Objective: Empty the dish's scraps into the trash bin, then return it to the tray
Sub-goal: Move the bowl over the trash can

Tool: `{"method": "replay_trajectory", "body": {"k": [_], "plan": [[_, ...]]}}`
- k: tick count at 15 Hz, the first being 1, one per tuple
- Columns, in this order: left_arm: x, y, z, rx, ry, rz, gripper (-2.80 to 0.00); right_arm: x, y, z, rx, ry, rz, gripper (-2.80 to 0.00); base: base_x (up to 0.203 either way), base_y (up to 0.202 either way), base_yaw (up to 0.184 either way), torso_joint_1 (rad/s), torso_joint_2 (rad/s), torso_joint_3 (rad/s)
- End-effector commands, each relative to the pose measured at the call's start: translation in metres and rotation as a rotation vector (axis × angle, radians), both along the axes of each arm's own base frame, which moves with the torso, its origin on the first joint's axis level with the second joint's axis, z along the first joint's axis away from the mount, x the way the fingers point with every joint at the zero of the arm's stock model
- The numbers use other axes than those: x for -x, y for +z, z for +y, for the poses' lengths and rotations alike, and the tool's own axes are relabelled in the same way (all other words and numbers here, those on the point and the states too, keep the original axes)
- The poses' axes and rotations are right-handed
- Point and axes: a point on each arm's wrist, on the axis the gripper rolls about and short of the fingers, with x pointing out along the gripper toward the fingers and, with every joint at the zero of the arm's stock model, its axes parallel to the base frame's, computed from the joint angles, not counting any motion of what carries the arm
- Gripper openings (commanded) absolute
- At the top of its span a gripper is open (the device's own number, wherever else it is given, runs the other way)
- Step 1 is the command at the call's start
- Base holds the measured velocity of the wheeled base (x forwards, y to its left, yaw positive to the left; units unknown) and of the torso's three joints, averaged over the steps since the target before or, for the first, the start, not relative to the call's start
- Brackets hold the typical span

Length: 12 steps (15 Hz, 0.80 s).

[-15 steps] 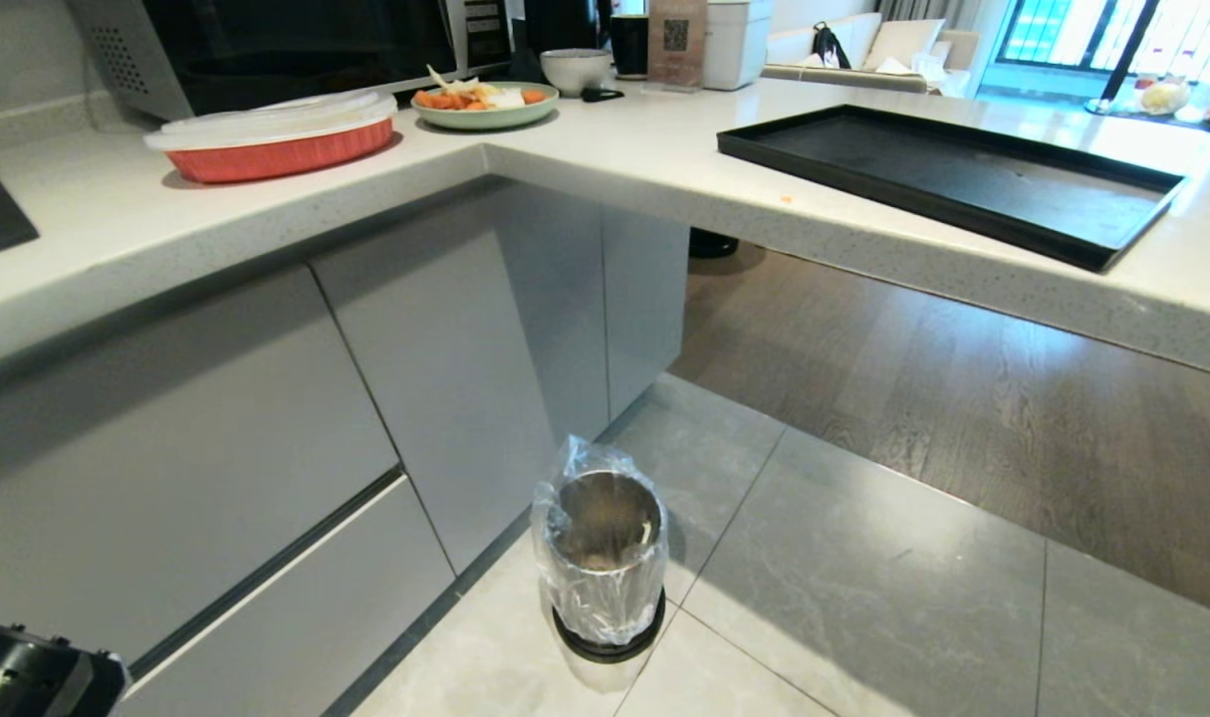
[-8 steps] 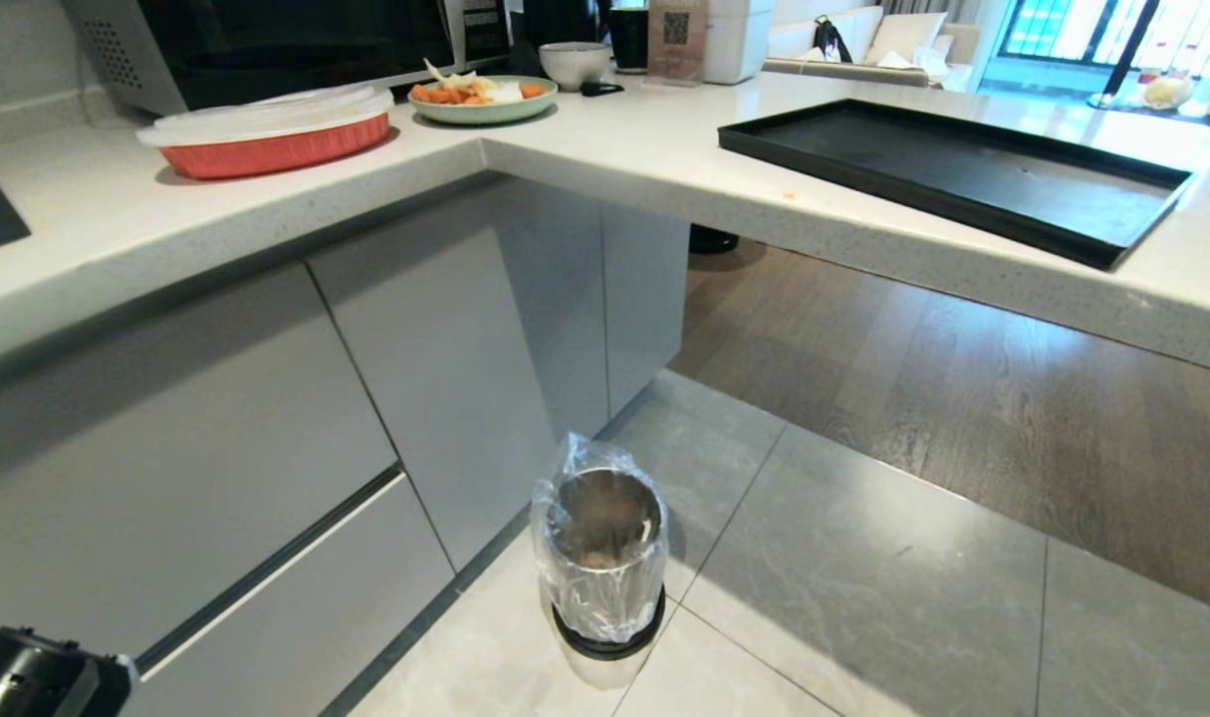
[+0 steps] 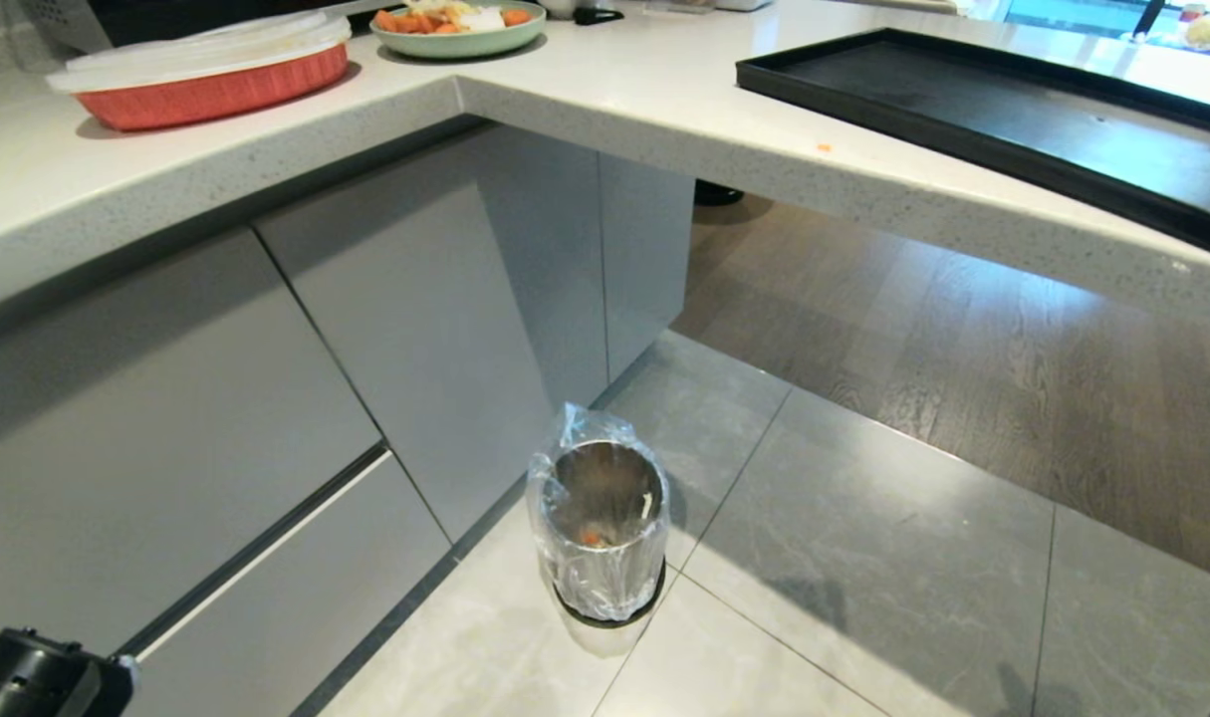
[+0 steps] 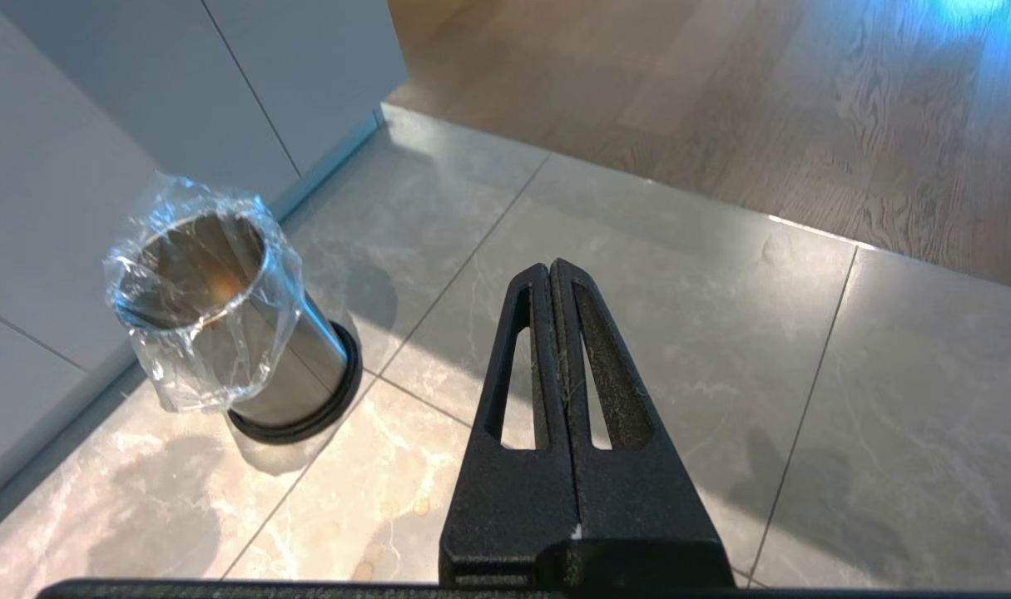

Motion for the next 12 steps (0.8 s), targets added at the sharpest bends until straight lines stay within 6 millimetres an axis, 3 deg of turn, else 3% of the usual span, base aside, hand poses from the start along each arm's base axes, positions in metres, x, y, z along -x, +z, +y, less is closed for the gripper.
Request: {"method": "replay_trajectory", "body": {"k": [1, 12], "plan": [[0.0003, 0.0006, -0.0034, -0.003, -0.035, -0.002, -2.80, 0.0000, 0.0000, 0.0000, 0.000, 0.000, -0.001, -2.80, 0.000, 0.000, 0.000, 0.000, 0.00, -0.200], [0.0028, -0.0040, -0.0036, -0.013, -0.043, 0.029, -2.80, 0.0000, 0.0000, 0.0000, 0.001, 0.000, -0.001, -2.80, 0.000, 0.000, 0.000, 0.004, 0.00, -0.197]]}}
